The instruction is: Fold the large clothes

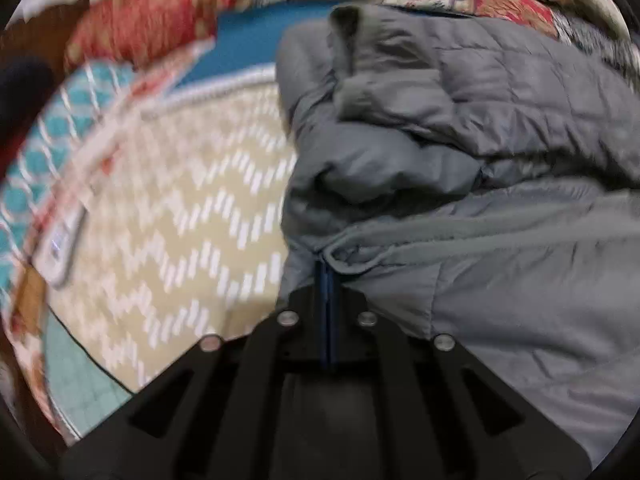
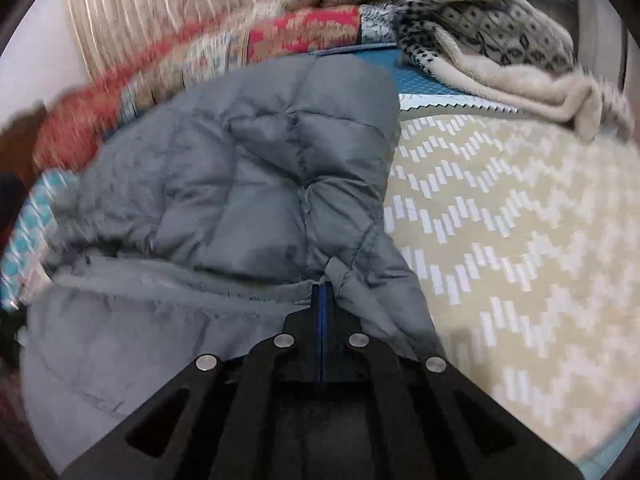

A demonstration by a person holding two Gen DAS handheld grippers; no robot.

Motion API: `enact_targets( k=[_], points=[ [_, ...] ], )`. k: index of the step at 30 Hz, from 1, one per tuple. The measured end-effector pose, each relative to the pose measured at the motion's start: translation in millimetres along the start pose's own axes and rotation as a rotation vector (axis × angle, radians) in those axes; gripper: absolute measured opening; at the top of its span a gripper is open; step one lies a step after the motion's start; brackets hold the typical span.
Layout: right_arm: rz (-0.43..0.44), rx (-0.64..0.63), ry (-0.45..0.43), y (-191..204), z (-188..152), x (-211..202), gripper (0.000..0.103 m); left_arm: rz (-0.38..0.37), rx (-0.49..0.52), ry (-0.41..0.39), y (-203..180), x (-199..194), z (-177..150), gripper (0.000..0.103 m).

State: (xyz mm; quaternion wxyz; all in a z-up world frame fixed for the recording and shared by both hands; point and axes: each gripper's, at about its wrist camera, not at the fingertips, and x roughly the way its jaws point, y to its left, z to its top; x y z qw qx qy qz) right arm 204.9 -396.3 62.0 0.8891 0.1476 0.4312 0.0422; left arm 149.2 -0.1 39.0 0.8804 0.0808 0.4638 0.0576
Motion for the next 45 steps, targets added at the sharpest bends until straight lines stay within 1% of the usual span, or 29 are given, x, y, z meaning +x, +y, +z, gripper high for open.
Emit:
enact_targets(
  k=[1,3,5,6,8,9,10,12,14,16,18,21,22,23,24,25,27,28,29,31,32,33,35,36,37,39,41,43,45],
  points=[
    [0.029,0.019,-0.002,-4,0,-1,0.0,0.034,0.023,-0.009,-6,-1,-1,0.002],
    [0.101,0.074,-0.001,-15,1,-6,0.0,0.048,0.048,-0.01,-8,-5,-1,0.002],
    [0.172,0.157,0.007,-28,7,-24,0.0,0.017,0.042,-0.003,0,-14,-1,0.002],
    [0.193,0.179,-0.017,-32,8,-36,0.0,-0.003,0.024,-0.019,10,-26,-2,0.002],
    [0.203,0.198,-0.099,-38,11,-66,0.0,-0.029,-0.001,-0.052,26,-45,-5,0.002],
    [0.182,0.198,-0.121,-40,14,-80,0.0,-0.062,-0.028,-0.07,39,-59,-8,0.003],
    [0.168,0.195,-0.126,-40,16,-90,0.019,-0.079,-0.044,-0.077,45,-66,-8,0.004],
    [0.164,0.171,-0.153,-36,19,-107,0.039,-0.093,-0.091,-0.102,57,-85,-9,0.006],
    [0.171,0.108,-0.151,-19,19,-112,0.041,-0.168,-0.127,-0.133,58,-104,-6,0.006],
    [0.187,0.06,-0.113,1,14,-104,0.041,-0.23,-0.113,-0.153,42,-117,-3,0.006],
    [0.219,0.027,-0.069,20,3,-90,0.041,-0.319,-0.057,-0.154,10,-123,-2,0.006],
    [0.224,-0.02,0.027,48,-16,-59,0.041,-0.36,0.037,-0.118,-40,-116,-7,0.006],
    [0.204,-0.034,0.051,54,-20,-49,0.041,-0.371,0.065,-0.101,-54,-111,-10,0.006],
    [0.148,-0.059,0.073,59,-25,-37,0.041,-0.387,0.097,-0.077,-69,-102,-14,0.006],
    [0.116,-0.075,0.092,62,-28,-29,0.041,-0.384,0.117,-0.062,-78,-95,-17,0.006],
    [0.097,-0.087,0.111,63,-29,-23,0.041,-0.361,0.136,-0.039,-82,-81,-19,0.006],
    [0.103,-0.103,0.137,65,-24,-25,0.041,-0.313,0.169,-0.01,-92,-56,-27,0.007],
    [0.118,-0.106,0.151,66,-18,-31,0.041,-0.314,0.171,-0.02,-92,-50,-29,0.007],
    [0.179,-0.092,0.135,64,-6,-45,0.041,-0.324,0.165,-0.019,-91,-51,-29,0.007],
    [0.255,-0.083,0.062,62,22,-73,0.041,-0.368,0.129,0.002,-82,-56,-26,0.007],
    [0.256,-0.089,0.034,63,37,-81,0.041,-0.421,0.079,0.01,-73,-63,-22,0.007],
    [0.244,-0.104,0.007,67,60,-88,0.041,-0.451,0.036,-0.011,-63,-72,-20,0.007],
    [0.221,-0.159,0.0,81,102,-85,0.041,-0.482,-0.02,-0.059,-55,-90,-16,0.007],
    [0.18,-0.216,0.0,98,132,-73,0.041,-0.528,-0.043,-0.083,-56,-102,-12,0.007],
    [0.162,-0.26,0.01,113,151,-60,0.041,-0.565,-0.048,-0.097,-61,-111,-10,0.007],
    [0.14,-0.35,0.074,148,187,-19,0.041,-0.639,-0.017,-0.137,-81,-132,-12,0.007],
    [0.092,-0.438,0.169,181,216,38,0.041,-0.681,0.04,-0.179,-99,-147,-18,0.007],
    [0.053,-0.501,0.242,202,227,85,0.041,-0.753,0.129,-0.211,-125,-158,-24,0.007],
    [0.003,-0.549,0.292,214,228,125,0.041,-0.739,0.2,-0.221,-146,-153,-29,0.007]
  ],
)
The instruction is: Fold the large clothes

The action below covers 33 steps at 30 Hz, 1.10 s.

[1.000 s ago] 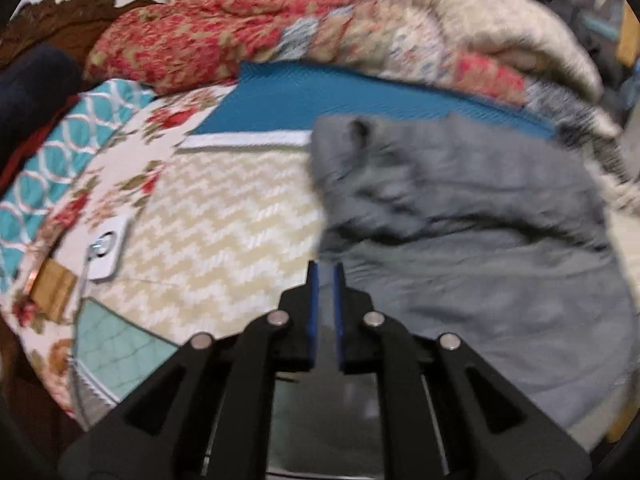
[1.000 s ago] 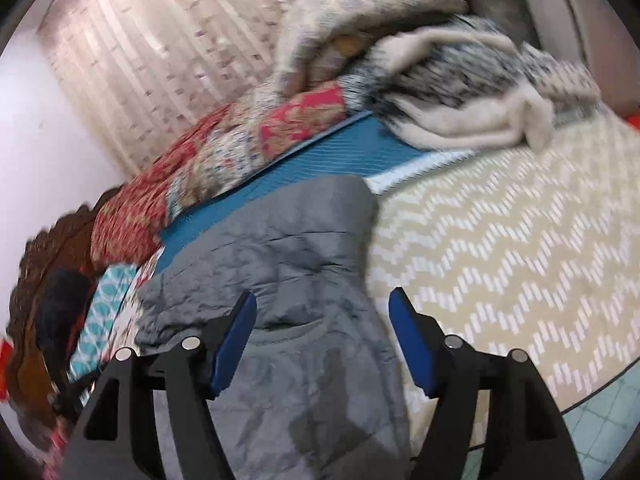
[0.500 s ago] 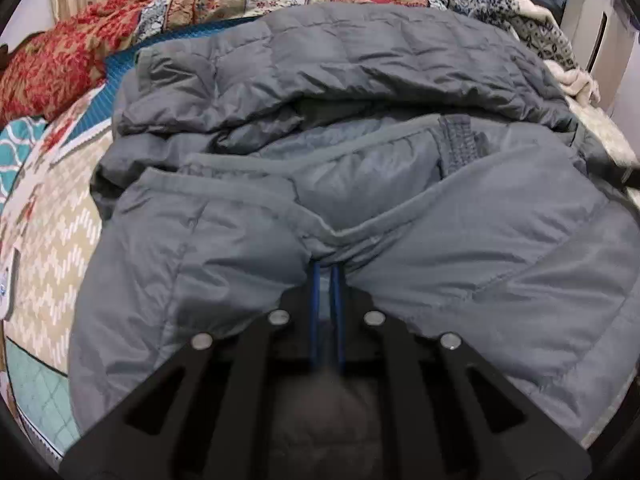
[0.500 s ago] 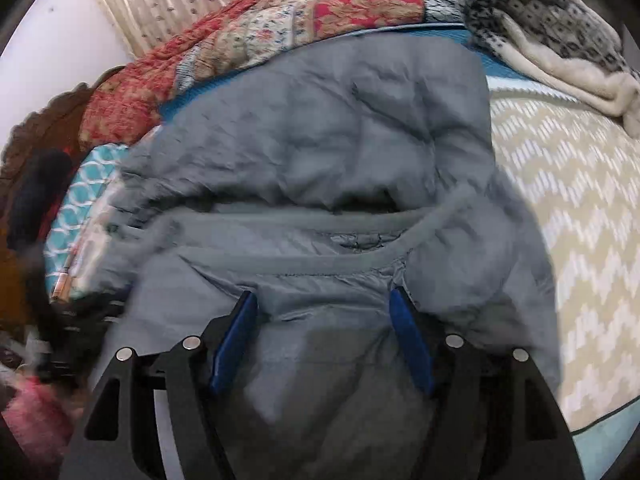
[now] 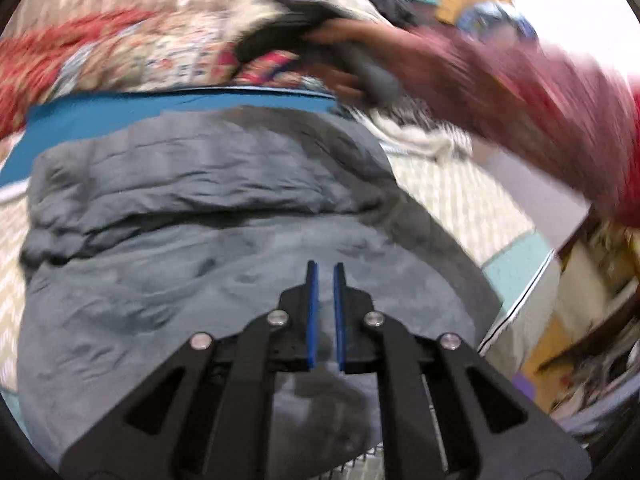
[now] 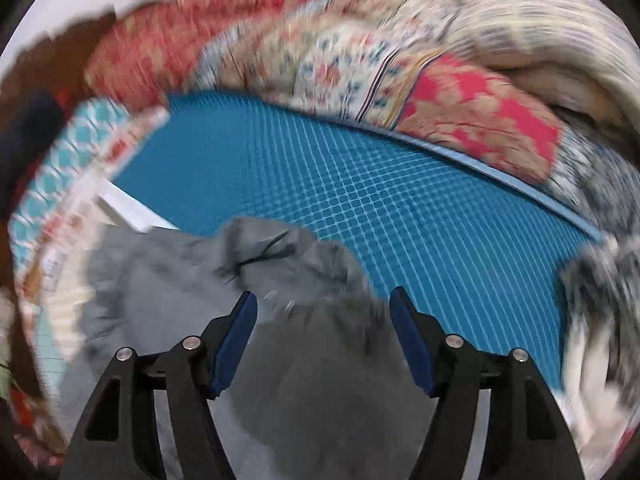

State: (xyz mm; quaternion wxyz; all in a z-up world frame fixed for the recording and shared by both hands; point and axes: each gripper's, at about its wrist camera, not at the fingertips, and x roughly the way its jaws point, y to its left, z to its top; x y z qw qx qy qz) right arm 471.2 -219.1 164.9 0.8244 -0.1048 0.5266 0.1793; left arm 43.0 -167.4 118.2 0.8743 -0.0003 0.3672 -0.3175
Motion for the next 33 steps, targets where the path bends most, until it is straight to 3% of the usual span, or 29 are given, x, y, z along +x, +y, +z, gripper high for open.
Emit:
enact_targets(
  k=[2,5,6,7,8,13,17,19,23,26,30,33],
  points=[
    [-0.032,-0.03,0.067,6,9,41,0.041,0.018,0.034,0.033,-1,20,-5,0.007],
    [-0.08,-0.04,0.139,9,6,85,0.041,0.113,-0.051,0.164,31,62,-15,0.006],
    [-0.084,-0.027,0.152,8,4,93,0.036,0.098,-0.11,0.192,47,75,-18,0.006],
    [-0.06,-0.011,0.161,6,3,98,0.013,0.077,-0.147,0.191,54,77,-20,0.006],
    [-0.026,-0.002,0.155,7,2,97,0.004,0.051,-0.194,0.187,63,79,-19,0.006],
    [-0.053,-0.092,-0.007,29,-7,36,0.0,0.073,-0.188,0.164,58,81,-16,0.006],
    [-0.083,-0.153,-0.124,52,-29,-34,0.0,0.025,-0.259,0.16,50,55,-10,0.006],
    [-0.1,-0.2,-0.166,70,-41,-59,0.0,0.054,-0.254,0.119,53,34,-7,0.006],
    [-0.137,-0.297,-0.256,109,-86,-109,0.0,0.13,-0.308,0.096,73,-10,-15,0.006],
    [-0.151,-0.374,-0.31,141,-151,-143,0.0,0.168,-0.372,0.065,98,-52,-25,0.006],
    [-0.186,-0.44,-0.325,175,-231,-158,0.0,0.267,-0.437,-0.023,122,-129,-44,0.006],
    [-0.265,-0.478,-0.3,201,-303,-151,0.0,0.319,-0.45,-0.082,125,-177,-50,0.006]
  ],
)
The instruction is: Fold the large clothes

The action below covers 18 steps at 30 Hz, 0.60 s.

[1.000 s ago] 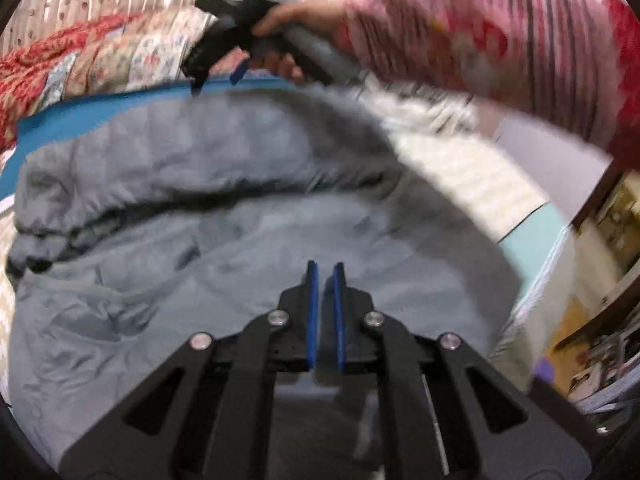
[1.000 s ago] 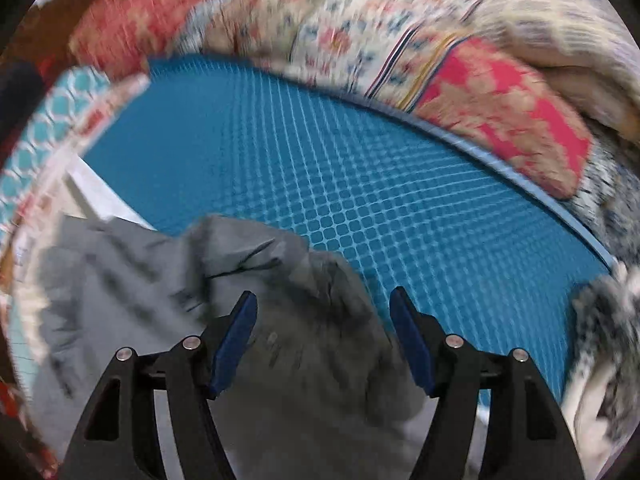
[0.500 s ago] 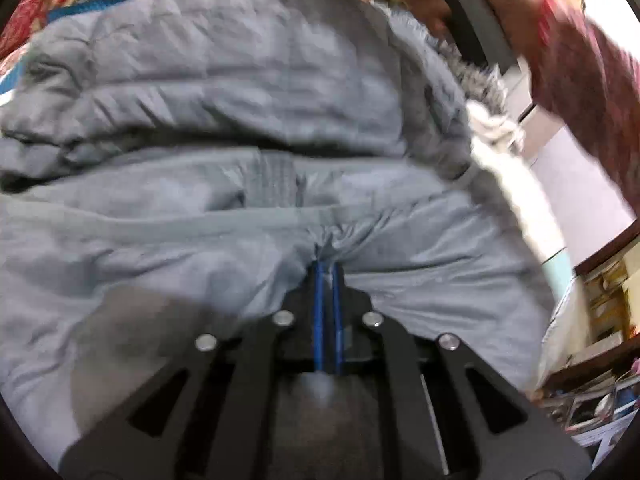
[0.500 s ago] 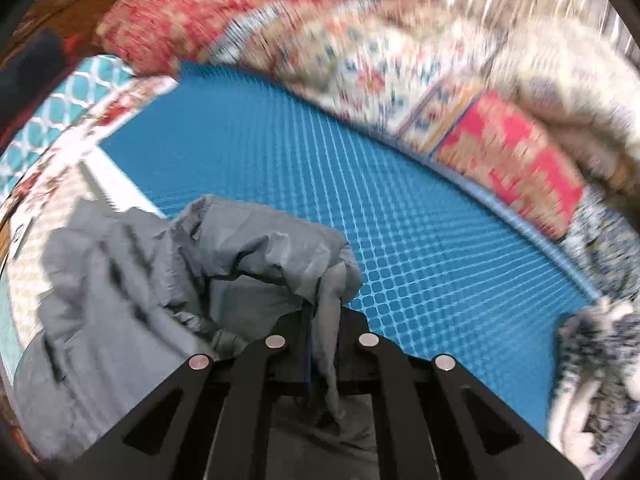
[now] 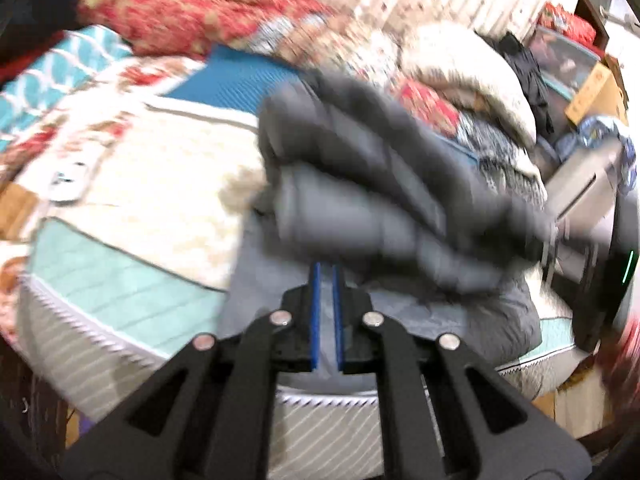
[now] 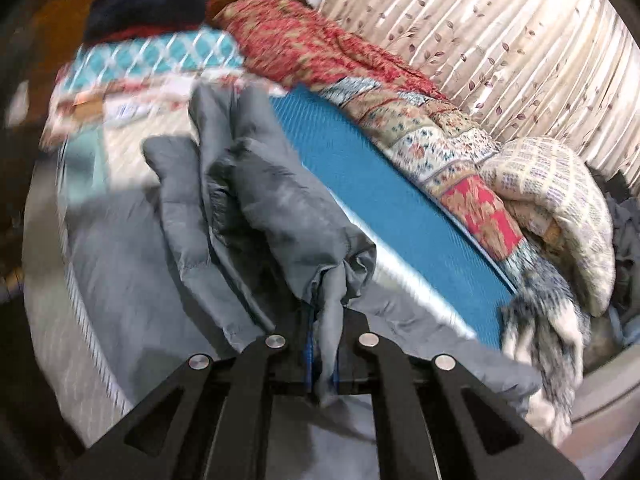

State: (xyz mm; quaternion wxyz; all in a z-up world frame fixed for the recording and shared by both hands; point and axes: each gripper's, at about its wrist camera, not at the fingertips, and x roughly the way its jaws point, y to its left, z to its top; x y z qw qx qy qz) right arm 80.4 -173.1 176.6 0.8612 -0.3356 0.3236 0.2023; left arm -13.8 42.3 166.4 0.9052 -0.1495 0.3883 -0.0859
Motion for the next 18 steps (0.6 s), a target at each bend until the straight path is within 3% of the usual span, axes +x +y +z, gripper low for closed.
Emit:
enact_targets(
  k=[4,6,10,12,15,18],
  points=[
    [-0.073,-0.004,0.052,50,-47,-7,0.0,-0.019,0.041,-0.056,-15,-33,1,0.006],
    [-0.094,0.008,0.075,67,-61,-7,0.0,-0.043,0.076,-0.064,-27,-37,3,0.011],
    [-0.123,0.071,0.093,79,-73,-1,0.0,-0.111,0.15,-0.05,-60,-14,8,0.015],
    [-0.148,0.068,0.092,85,-75,0,0.0,-0.073,0.178,-0.008,-74,22,10,0.015],
    [-0.171,0.021,0.078,89,-80,-11,0.0,0.073,0.202,0.126,-66,94,-1,0.015],
    [-0.131,0.037,0.057,75,-92,-40,0.002,0.084,0.186,0.173,-43,120,-9,0.015]
  ],
)
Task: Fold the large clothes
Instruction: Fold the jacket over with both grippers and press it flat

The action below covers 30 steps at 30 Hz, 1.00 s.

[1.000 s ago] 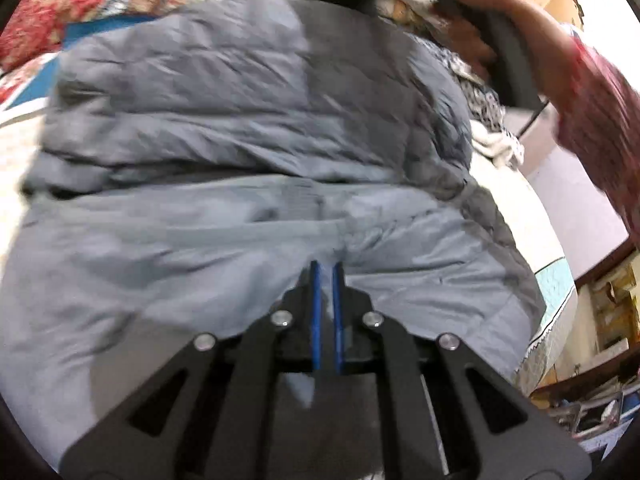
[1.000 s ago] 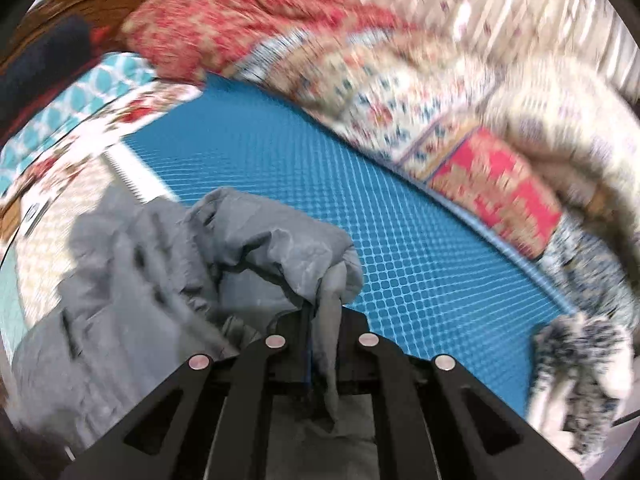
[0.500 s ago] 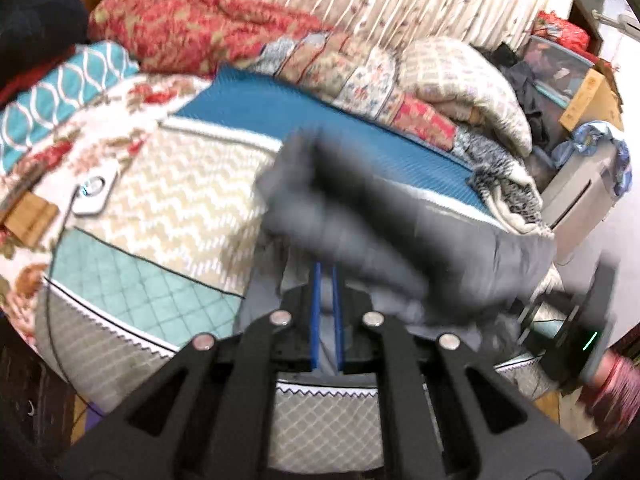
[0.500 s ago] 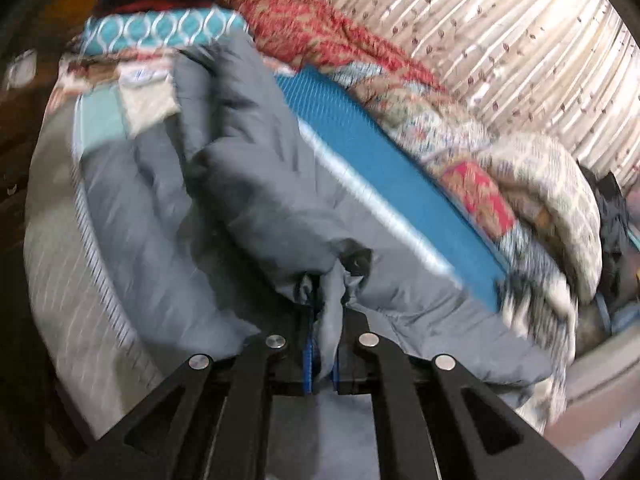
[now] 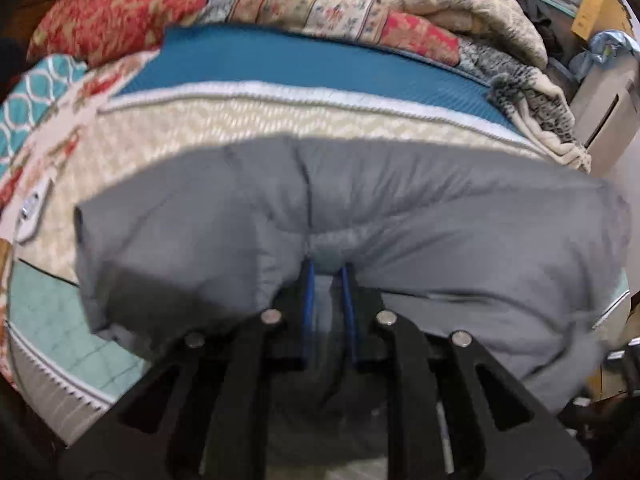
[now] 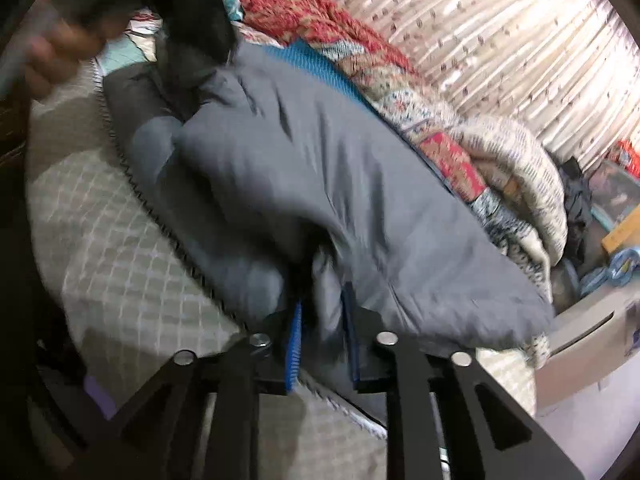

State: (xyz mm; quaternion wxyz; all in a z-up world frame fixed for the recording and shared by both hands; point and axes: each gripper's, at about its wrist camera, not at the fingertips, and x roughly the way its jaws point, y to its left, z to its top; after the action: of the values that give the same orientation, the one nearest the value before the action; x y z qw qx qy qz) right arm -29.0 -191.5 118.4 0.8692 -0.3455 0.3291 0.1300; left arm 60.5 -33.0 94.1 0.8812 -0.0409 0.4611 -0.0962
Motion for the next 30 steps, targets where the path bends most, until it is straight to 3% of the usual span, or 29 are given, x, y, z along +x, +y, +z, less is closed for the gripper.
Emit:
enact_targets(
  k=[3,6,9,12,17,20,23,26,30],
  points=[
    [0.12,0.187,-0.034,-48,-7,-27,0.006,-0.025,-0.028,0.01,12,0,-2,0.015],
    [0.103,0.445,-0.068,-129,-1,-32,0.01,-0.024,-0.019,0.006,10,-1,-5,0.015],
    [0.08,0.74,-0.06,-212,0,-9,0.016,-0.022,-0.017,0.008,9,-3,-7,0.015],
    [0.169,0.882,-0.003,-244,-2,31,0.016,-0.02,-0.013,0.013,11,-4,-6,0.015],
    [0.272,0.948,0.176,-211,-38,81,0.016,0.019,0.02,0.0,16,-8,0,0.015],
    [0.316,0.981,0.198,-166,-70,73,0.016,0.028,0.016,-0.003,22,-6,3,0.015],
    [0.337,1.061,0.164,-146,-99,69,0.016,0.039,0.053,0.005,20,8,2,0.015],
    [0.347,1.078,0.151,-146,-103,80,0.016,0.083,0.12,-0.004,5,28,-11,0.015],
    [0.289,1.018,0.175,-145,-90,90,0.016,0.151,0.162,-0.018,-8,36,-15,0.014]
  ],
)
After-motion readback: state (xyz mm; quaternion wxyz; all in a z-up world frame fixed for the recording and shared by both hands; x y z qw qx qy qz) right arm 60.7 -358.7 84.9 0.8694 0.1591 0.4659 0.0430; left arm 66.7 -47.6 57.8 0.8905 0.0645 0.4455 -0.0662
